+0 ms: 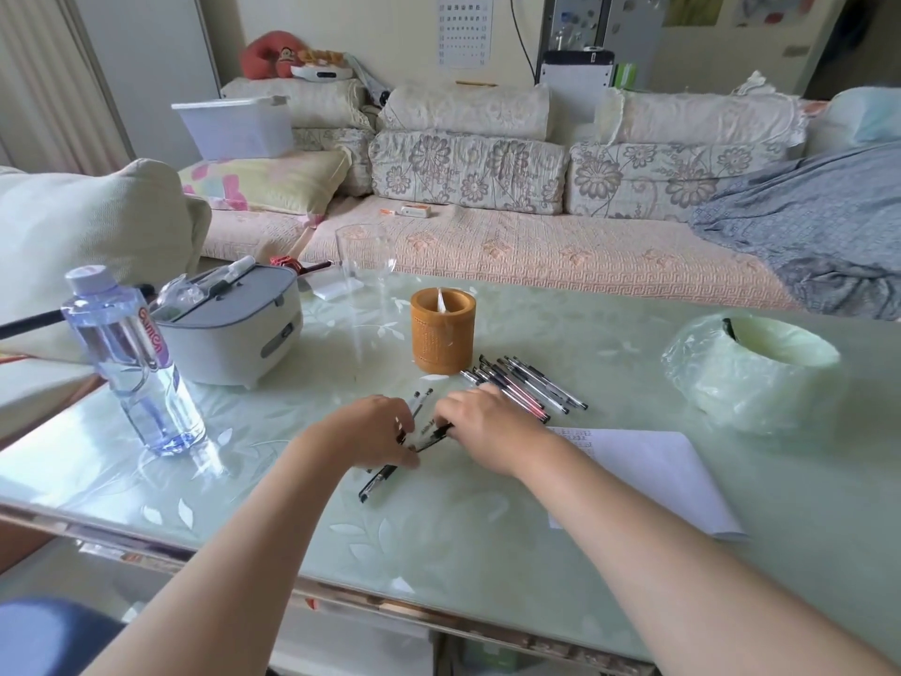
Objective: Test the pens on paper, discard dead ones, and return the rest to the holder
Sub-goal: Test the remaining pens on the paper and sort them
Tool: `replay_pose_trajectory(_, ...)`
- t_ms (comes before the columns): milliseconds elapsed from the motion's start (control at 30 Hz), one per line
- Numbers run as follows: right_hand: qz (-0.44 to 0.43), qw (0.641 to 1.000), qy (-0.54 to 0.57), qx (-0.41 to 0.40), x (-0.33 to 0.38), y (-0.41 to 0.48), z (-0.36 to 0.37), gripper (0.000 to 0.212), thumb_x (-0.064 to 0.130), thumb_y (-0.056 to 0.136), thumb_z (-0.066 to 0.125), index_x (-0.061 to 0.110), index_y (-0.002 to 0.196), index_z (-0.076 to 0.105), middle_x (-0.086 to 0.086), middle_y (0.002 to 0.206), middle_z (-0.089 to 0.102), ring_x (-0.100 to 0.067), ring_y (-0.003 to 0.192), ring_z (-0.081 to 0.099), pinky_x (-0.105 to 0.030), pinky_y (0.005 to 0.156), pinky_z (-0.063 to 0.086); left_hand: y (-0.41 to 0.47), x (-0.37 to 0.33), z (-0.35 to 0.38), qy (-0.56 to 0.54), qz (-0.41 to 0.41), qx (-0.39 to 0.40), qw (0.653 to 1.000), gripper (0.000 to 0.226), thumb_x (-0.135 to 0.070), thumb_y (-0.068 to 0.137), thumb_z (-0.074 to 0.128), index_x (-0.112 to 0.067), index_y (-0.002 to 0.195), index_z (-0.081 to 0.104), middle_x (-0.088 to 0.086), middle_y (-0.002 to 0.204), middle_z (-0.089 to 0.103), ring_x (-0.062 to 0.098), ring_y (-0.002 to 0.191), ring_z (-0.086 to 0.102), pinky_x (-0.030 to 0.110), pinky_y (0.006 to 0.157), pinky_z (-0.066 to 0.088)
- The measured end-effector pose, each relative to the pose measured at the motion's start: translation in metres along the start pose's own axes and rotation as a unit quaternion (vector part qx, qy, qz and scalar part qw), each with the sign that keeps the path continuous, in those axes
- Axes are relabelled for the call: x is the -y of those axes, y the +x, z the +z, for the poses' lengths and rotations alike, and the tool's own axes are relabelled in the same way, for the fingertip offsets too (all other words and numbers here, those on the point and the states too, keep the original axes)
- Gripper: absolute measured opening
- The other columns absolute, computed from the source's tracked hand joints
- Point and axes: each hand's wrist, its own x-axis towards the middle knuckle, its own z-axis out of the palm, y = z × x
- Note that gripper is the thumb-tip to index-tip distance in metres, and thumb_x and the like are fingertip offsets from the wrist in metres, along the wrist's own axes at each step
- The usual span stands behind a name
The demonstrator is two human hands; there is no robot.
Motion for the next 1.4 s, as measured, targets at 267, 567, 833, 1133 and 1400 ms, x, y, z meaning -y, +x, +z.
replay_pose_trajectory(267,0.089,0.991,0.092,-0.035,-0.005,-0.039,-0.037,0.025,0.019,0.092,0.047,0.025,0.114,0.057,0.000,0.115,0.056,-0.022,0.111,0.051,-0.033,0.087,0.041,-0.008,-0.040,-0.004,-0.074,0.066,-0.086,0.991,0.022,-0.028,0.088,0.066,-0.026,0.110,0.065,-0.006,0.096,0.061,0.014,0.084,0.054,0.024,0.072,0.040)
replay_pose_trajectory(567,0.160,0.980,0.113,-0.026,-0.022,-0.091,-0.053,0.019,0.038,0.098,0.046,0.027,0.100,0.062,0.005,0.099,0.061,-0.020,0.094,0.056,-0.037,0.077,0.047,-0.001,-0.088,0.011,-0.142,0.142,-0.125,0.972,0.018,-0.028,0.077,0.075,-0.033,0.083,0.059,-0.015,0.081,0.062,0.008,0.073,0.056,0.023,0.068,0.048)
replay_pose_trajectory(833,0.192,0.976,0.107,-0.010,-0.045,-0.107,-0.046,0.020,0.033,0.099,0.043,0.021,0.098,0.060,0.001,0.095,0.060,-0.024,0.091,0.056,-0.036,0.073,0.044,0.015,-0.116,0.030,-0.186,0.181,-0.111,0.959,0.017,-0.020,0.084,0.072,-0.030,0.080,0.059,-0.018,0.072,0.062,-0.003,0.067,0.055,0.017,0.064,0.044)
replay_pose_trajectory(1133,0.199,0.979,0.033,-0.034,-0.057,-0.110,-0.047,0.022,0.042,0.099,0.040,0.031,0.104,0.059,-0.003,0.094,0.068,-0.031,0.089,0.059,-0.033,0.064,0.034,0.038,-0.121,0.035,-0.181,0.182,-0.092,0.962,0.008,-0.018,0.085,0.070,-0.022,0.087,0.065,-0.015,0.075,0.066,0.007,0.071,0.061,0.022,0.067,0.049)
replay_pose_trajectory(1400,0.258,0.950,0.175,0.028,-0.070,-0.116,-0.033,0.023,0.039,0.097,0.040,0.036,0.114,0.055,0.004,0.093,0.061,-0.022,0.089,0.056,-0.033,0.068,0.039,0.050,-0.121,0.044,-0.120,0.169,-0.073,0.976,0.009,-0.026,0.086,0.069,-0.026,0.093,0.063,-0.017,0.083,0.063,0.004,0.076,0.058,0.024,0.072,0.049)
